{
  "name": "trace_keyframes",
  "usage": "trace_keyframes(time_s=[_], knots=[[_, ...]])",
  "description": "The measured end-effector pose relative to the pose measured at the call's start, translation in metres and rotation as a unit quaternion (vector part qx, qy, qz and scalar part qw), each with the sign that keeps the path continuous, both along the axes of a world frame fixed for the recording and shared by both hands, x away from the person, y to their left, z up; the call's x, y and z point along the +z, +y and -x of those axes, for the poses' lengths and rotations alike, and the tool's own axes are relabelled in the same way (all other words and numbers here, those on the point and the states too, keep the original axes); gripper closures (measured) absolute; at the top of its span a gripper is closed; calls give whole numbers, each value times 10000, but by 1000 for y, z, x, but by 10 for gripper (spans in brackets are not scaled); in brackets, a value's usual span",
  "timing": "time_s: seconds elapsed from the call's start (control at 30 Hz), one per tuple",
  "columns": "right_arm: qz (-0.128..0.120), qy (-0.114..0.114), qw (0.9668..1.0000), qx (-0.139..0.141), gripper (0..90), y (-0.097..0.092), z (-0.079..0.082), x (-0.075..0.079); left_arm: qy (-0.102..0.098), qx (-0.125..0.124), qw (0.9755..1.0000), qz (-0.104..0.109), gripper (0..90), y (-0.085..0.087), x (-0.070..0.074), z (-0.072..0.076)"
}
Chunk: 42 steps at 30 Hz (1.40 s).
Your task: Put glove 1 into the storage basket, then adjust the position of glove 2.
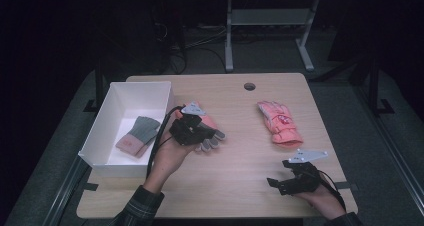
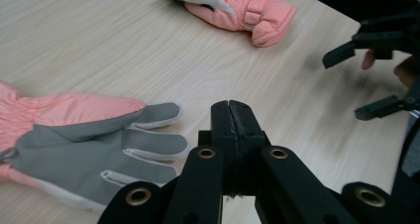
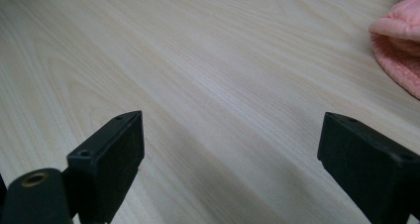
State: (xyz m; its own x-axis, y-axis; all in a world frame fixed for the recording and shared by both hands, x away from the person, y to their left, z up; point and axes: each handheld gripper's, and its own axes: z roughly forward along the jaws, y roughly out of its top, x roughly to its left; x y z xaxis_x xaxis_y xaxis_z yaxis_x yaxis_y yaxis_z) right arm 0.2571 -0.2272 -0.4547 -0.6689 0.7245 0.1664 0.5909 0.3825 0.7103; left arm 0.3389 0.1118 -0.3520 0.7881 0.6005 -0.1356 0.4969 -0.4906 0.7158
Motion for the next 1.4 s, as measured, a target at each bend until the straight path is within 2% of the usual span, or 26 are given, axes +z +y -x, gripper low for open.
trace_keyframes(time_s=[0.03, 0.27, 0.47, 0.67, 0.83, 1.1, 1.33, 1.4], knots=[[3, 0, 10000, 6, 104, 0, 0, 0, -2, 15, 10000, -77, 897, -2, -5, -1], [0, 12, 10000, 23, 104, 0, 0, 0, 22, 191, 9995, -248, 897, -12, -37, -10], [2, 30, 10000, 39, 104, 1, 0, 0, 73, 375, 9985, -401, 898, -11, -55, -18], [-5, 26, 10000, 33, 104, 1, 1, 0, -11, 558, 9971, -527, 898, -6, -62, -24], [4, 31, 10000, 35, 104, 1, 0, 0, -24, 610, 9962, -617, 898, -5, -68, -28], [-7, 25, 10000, 30, 104, 1, 1, 1, 71, 711, 9932, -923, 898, -7, -84, -34], [-11, 22, 10000, 35, 104, 0, 1, 1, -32, 764, 9924, -965, 898, -4, -80, -31], [-9, 18, 10000, 35, 104, 0, 1, 1, -18, 763, 9916, -1040, 898, -3, -79, -29]])
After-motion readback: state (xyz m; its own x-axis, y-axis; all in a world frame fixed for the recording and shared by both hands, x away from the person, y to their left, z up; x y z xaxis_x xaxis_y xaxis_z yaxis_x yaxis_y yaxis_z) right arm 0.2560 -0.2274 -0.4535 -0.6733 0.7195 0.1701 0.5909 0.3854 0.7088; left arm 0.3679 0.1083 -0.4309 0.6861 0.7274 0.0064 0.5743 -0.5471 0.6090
